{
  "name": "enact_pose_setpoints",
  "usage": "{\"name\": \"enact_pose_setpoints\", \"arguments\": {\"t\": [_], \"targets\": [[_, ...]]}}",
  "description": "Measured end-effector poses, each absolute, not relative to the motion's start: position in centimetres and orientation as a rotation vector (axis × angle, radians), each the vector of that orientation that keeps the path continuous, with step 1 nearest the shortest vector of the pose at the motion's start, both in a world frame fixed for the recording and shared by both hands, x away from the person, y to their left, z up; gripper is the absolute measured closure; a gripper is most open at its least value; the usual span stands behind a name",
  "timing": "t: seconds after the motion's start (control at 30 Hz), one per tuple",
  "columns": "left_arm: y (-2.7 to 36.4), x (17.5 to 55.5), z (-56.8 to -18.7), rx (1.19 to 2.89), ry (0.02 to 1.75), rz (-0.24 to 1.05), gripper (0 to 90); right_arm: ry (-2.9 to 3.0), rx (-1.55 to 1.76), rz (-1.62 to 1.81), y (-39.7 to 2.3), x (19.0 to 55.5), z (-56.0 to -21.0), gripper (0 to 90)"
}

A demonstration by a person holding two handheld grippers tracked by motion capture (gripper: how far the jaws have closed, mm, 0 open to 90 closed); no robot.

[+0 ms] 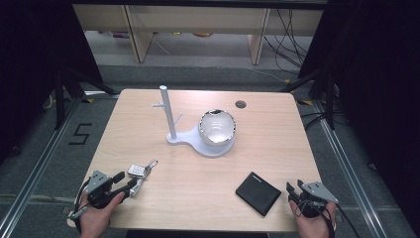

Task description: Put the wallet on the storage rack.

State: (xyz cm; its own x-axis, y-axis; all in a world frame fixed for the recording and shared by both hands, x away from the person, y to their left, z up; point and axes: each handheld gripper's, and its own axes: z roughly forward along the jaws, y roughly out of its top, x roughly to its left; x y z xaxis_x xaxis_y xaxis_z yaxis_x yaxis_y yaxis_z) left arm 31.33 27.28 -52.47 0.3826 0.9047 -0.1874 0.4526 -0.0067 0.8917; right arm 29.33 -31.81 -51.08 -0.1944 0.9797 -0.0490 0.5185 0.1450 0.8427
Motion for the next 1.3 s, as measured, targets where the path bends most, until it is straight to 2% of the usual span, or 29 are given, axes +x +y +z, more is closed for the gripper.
{"name": "enact_pose_setpoints", "arguments": {"t": [0.43,0.47,0.53,0.7,0.97,1.07,1.17,1.3], "targets": [[27.0,30.9,-52.1,1.591,1.211,0.582,44.0,1.877,1.563,0.964,-30.6,28.9,-49.9,50.2],[27.1,30.8,-52.0,1.591,1.203,0.57,48.8,1.927,1.52,0.944,-30.7,29.1,-49.5,50.0],[27.2,30.6,-51.7,1.59,1.183,0.57,52.5,1.939,1.53,0.967,-30.5,29.1,-49.3,50.4],[27.0,30.5,-51.4,1.588,1.166,0.572,56.3,1.997,1.571,0.985,-29.9,28.5,-48.8,53.6],[27.0,30.6,-51.7,1.596,1.182,0.574,54.4,2.055,1.664,0.959,-29.6,28.2,-48.2,49.9],[27.0,30.6,-51.8,1.595,1.181,0.575,53.8,2.08,1.723,0.965,-30.4,29.3,-48.6,48.6],[27.1,30.6,-51.8,1.592,1.18,0.579,53.1,2.049,1.933,0.918,-29.8,30.1,-48.4,47.9],[27.0,30.6,-51.9,1.579,1.202,0.572,52.7,2.088,1.907,0.934,-29.7,31.0,-48.9,47.6]]}}
